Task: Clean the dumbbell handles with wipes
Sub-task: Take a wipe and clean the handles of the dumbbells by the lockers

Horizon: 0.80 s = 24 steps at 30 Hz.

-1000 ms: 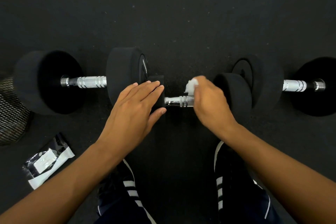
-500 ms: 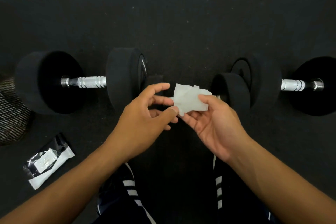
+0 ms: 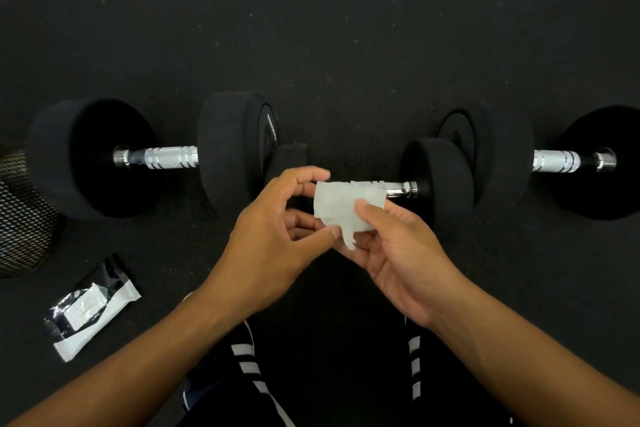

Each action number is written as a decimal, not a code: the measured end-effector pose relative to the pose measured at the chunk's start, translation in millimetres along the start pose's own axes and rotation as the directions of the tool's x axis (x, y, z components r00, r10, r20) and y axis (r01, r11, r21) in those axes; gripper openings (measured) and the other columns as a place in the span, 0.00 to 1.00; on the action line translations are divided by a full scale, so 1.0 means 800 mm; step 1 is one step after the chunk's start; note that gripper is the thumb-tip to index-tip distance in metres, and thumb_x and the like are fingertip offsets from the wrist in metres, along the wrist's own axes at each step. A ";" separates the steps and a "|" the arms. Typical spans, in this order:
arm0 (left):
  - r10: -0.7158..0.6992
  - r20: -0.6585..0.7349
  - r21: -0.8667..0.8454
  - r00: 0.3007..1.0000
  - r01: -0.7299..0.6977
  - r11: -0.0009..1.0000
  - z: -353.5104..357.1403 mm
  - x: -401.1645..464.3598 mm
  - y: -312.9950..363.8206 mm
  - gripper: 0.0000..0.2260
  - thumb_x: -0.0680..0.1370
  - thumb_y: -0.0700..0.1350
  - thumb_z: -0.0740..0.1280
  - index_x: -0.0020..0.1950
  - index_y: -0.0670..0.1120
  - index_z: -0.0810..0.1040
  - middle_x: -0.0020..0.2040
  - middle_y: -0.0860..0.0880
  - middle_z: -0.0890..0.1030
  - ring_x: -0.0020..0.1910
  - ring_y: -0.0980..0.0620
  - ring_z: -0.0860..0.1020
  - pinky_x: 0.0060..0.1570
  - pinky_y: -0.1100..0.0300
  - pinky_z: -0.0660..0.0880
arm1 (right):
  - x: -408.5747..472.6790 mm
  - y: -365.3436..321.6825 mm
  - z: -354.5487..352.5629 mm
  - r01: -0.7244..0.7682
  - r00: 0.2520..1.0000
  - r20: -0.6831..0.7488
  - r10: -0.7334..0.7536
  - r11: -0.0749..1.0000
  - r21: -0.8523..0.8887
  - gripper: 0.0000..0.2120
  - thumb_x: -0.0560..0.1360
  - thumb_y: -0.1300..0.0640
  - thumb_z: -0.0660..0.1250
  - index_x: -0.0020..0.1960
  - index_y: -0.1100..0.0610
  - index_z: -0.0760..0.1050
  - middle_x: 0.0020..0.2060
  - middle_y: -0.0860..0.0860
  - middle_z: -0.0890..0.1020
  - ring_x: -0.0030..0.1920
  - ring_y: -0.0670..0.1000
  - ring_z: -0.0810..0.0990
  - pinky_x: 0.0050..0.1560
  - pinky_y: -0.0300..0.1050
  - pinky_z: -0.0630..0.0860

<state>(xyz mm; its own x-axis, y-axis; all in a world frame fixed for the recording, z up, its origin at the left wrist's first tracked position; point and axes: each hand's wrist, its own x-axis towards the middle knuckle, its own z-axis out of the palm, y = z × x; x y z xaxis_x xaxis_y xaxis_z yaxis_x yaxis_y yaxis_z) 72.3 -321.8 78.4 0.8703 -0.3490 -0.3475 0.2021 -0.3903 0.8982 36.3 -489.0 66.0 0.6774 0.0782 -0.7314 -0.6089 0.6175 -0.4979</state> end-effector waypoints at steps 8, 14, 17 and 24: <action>-0.105 -0.040 -0.062 0.994 0.103 0.993 0.003 0.006 -0.009 0.03 0.76 0.41 0.74 0.47 0.47 0.82 0.44 0.48 0.85 0.41 0.50 0.86 0.43 0.55 0.84 | -0.010 0.013 -0.012 0.043 0.989 0.144 -0.042 0.999 -0.007 0.18 0.78 0.62 0.68 0.67 0.60 0.76 0.60 0.58 0.84 0.62 0.56 0.83 0.66 0.52 0.78; -0.054 -0.023 0.096 0.998 0.056 0.994 0.006 0.000 -0.006 0.03 0.77 0.45 0.73 0.49 0.52 0.81 0.43 0.54 0.85 0.40 0.55 0.85 0.43 0.58 0.84 | 0.003 0.030 -0.026 0.042 0.993 -0.107 -0.055 0.992 -0.119 0.12 0.79 0.64 0.69 0.61 0.59 0.79 0.55 0.56 0.86 0.55 0.54 0.86 0.56 0.48 0.82; 0.045 -0.064 0.226 0.997 -0.029 0.974 0.002 0.001 -0.008 0.05 0.78 0.47 0.71 0.53 0.56 0.81 0.45 0.58 0.83 0.46 0.59 0.83 0.46 0.63 0.82 | 0.023 0.046 -0.042 -0.053 0.938 -0.341 0.067 0.997 0.052 0.09 0.82 0.64 0.64 0.62 0.60 0.74 0.56 0.60 0.84 0.54 0.58 0.86 0.59 0.51 0.81; 0.279 -0.040 0.443 0.959 -0.233 0.866 0.000 0.004 -0.009 0.07 0.78 0.43 0.71 0.56 0.50 0.82 0.50 0.57 0.80 0.51 0.59 0.81 0.52 0.69 0.77 | 0.062 0.051 -0.036 0.126 0.886 -0.462 0.040 0.938 0.324 0.18 0.86 0.63 0.56 0.75 0.62 0.65 0.62 0.62 0.80 0.60 0.57 0.82 0.69 0.54 0.75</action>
<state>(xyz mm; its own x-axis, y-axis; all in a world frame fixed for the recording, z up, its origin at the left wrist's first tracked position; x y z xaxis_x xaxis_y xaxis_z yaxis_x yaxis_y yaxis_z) 73.5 -320.2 71.0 0.9093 -0.4099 -0.0722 -0.2270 -0.6337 0.7396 33.3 -482.3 -3.8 0.3851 -0.2672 -0.8834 -0.3517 0.8424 -0.4082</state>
